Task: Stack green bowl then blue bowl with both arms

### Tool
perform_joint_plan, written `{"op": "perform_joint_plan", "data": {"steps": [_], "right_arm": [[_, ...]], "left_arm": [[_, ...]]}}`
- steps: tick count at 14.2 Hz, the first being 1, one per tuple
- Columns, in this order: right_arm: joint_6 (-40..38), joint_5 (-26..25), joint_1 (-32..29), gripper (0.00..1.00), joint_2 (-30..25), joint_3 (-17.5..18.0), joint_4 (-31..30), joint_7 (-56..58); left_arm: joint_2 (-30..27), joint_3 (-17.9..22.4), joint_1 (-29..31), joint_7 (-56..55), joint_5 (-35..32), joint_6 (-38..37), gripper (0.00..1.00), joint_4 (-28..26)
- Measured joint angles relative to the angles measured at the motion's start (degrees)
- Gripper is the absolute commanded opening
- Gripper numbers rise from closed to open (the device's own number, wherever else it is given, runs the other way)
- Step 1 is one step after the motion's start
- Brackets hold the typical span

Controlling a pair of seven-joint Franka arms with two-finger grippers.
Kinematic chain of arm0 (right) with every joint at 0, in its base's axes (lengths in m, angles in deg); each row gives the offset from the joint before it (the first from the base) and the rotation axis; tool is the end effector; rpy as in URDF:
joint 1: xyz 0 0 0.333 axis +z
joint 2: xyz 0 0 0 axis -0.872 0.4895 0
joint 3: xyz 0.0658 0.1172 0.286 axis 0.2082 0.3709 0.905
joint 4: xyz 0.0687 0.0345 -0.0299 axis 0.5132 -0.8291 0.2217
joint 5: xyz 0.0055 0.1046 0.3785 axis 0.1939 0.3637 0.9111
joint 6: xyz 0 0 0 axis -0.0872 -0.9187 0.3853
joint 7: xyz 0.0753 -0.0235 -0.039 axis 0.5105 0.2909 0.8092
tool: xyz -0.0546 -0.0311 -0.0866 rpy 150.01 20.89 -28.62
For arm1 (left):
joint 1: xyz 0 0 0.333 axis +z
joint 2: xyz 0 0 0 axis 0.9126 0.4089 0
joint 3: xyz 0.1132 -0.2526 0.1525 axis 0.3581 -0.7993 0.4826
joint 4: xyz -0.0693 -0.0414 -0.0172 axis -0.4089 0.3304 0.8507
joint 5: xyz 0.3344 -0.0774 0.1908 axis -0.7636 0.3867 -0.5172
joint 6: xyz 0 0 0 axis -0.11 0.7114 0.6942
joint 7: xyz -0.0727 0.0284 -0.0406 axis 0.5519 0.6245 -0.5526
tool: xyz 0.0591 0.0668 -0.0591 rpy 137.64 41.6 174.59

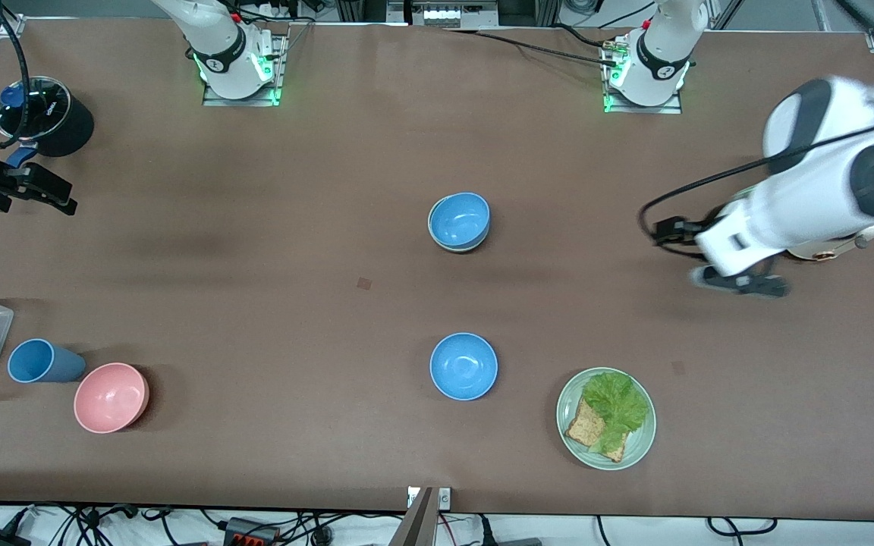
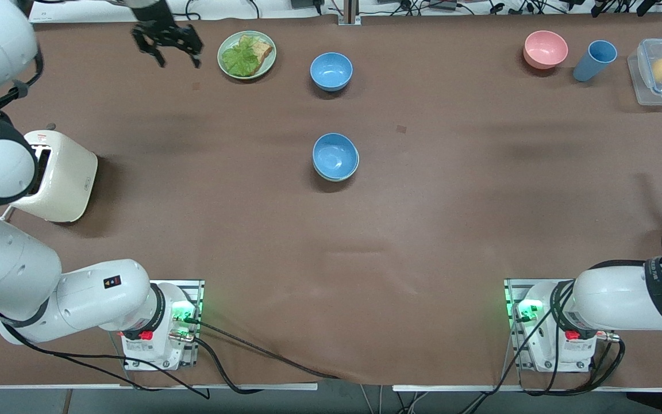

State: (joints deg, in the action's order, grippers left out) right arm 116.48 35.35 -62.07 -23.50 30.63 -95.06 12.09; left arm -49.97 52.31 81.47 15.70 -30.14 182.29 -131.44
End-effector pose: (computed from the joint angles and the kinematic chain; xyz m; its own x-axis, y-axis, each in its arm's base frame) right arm 0.5716 -0.0237 0.5849 0.9994 -0.0276 0.0194 -0.0281 -0.9993 0.0229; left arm 0.5928 -0.0705 0.4685 0.9813 -0.0898 -0.1704 -0.0811 -0.9951 0.0574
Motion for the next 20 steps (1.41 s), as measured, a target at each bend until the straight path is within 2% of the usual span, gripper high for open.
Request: {"op": "perform_joint_plan", "data": {"steps": [2, 3, 5, 7, 10, 14, 20], "right_arm": [[-0.1, 0.0, 0.0, 1.00, 0.0, 0.0, 0.0, 0.0], [-0.2, 0.0, 0.0, 1.00, 0.0, 0.0, 0.0, 0.0], [-0.2, 0.0, 0.0, 1.00, 0.0, 0.0, 0.0, 0.0], [-0.3, 0.0, 0.0, 1.00, 0.0, 0.0, 0.0, 0.0], [-0.3, 0.0, 0.0, 1.00, 0.0, 0.0, 0.0, 0.0], [-0.9, 0.0, 0.0, 1.00, 0.0, 0.0, -0.1, 0.0], [-3.4, 0.0, 0.0, 1.00, 0.0, 0.0, -0.2, 0.0]], "left_arm": [[-3.7, 8.0, -4.0, 0.6, 0.2, -2.0, 1.00, -0.2], [-5.1, 10.2, -4.7, 0.7, 0.2, -2.8, 1.00, -0.2], [-7.6, 12.0, -4.9, 0.8, 0.3, -6.1, 1.00, -0.3], [-9.6, 12.1, -5.3, 0.8, 0.4, -9.1, 1.00, -0.3], [-11.1, 11.9, -6.1, 0.5, 2.3, -9.4, 1.00, -0.3], [-11.3, 11.6, -6.2, 0.8, 3.7, -9.3, 1.00, -0.5], [-11.3, 11.5, -6.3, 6.9, 3.8, -9.7, 1.00, -1.0]]}}
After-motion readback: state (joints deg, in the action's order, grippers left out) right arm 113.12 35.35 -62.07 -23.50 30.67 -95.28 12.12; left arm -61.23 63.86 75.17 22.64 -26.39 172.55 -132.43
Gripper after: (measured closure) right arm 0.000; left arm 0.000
